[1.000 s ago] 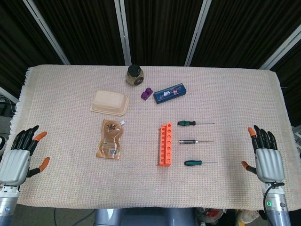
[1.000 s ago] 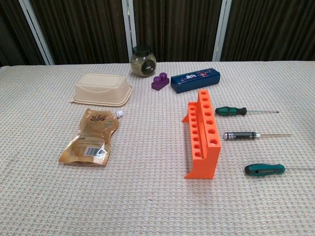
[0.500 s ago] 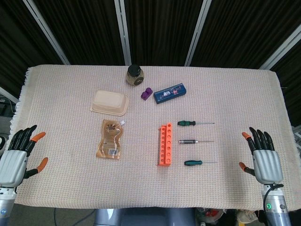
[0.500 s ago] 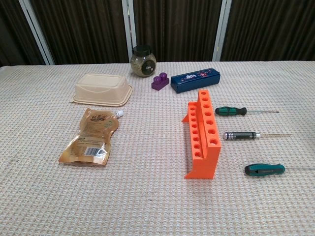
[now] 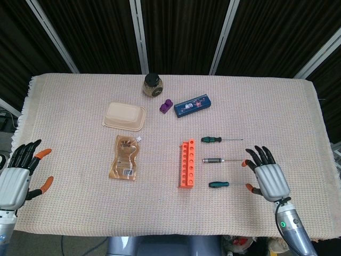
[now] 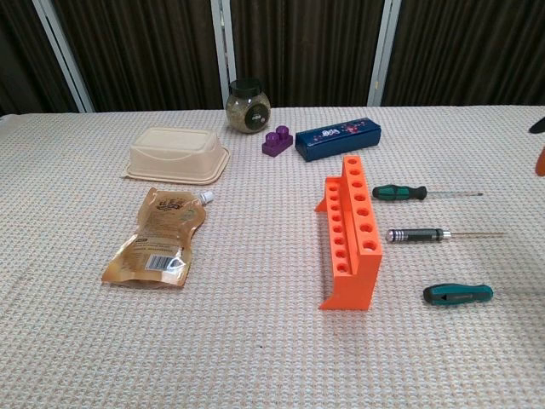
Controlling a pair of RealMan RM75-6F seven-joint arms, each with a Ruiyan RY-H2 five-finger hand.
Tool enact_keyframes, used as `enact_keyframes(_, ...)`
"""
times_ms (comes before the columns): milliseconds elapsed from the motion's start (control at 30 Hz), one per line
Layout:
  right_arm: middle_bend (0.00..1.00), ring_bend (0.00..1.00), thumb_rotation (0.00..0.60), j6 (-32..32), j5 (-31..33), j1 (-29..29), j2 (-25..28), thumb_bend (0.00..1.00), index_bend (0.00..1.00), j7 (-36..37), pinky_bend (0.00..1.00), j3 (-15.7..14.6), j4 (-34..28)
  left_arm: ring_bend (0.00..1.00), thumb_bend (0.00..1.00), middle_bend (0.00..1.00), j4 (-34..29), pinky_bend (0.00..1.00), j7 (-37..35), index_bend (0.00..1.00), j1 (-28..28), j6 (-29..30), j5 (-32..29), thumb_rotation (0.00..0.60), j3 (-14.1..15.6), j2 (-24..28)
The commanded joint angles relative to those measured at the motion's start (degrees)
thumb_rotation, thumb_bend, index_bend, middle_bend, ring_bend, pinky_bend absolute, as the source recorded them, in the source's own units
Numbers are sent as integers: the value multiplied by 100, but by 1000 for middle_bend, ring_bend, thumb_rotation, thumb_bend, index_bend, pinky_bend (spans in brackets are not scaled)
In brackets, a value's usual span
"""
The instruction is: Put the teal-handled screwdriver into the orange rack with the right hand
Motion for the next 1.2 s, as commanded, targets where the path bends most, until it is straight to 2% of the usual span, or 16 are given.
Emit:
enact_keyframes(33, 129, 0, 600, -304, 175, 224, -207, 106, 397, -261, 1, 25, -38, 0, 318, 16, 0, 0, -14, 197, -19, -8, -23, 600, -28, 17)
enact_keyframes(300, 129, 0, 600, -874, 647, 597, -642, 140, 423, -798, 3, 45, 50, 0, 318, 15, 19, 0, 1, 203, -114, -77, -90, 600, -117, 17)
enact_keyframes(667, 128, 0, 600, -1288, 1325, 970, -1261, 168, 436, -1485, 9, -11, 353, 0, 318, 12, 62, 0, 7, 210, -173, -143, -178, 600, -152, 6)
enact_keyframes(1200, 120, 0, 600, -1290, 1771, 1102, -1621, 207, 460, -1510, 9, -120, 901, 0, 318, 8, 42, 0, -28, 221, -205, -162, -196, 600, -142, 23)
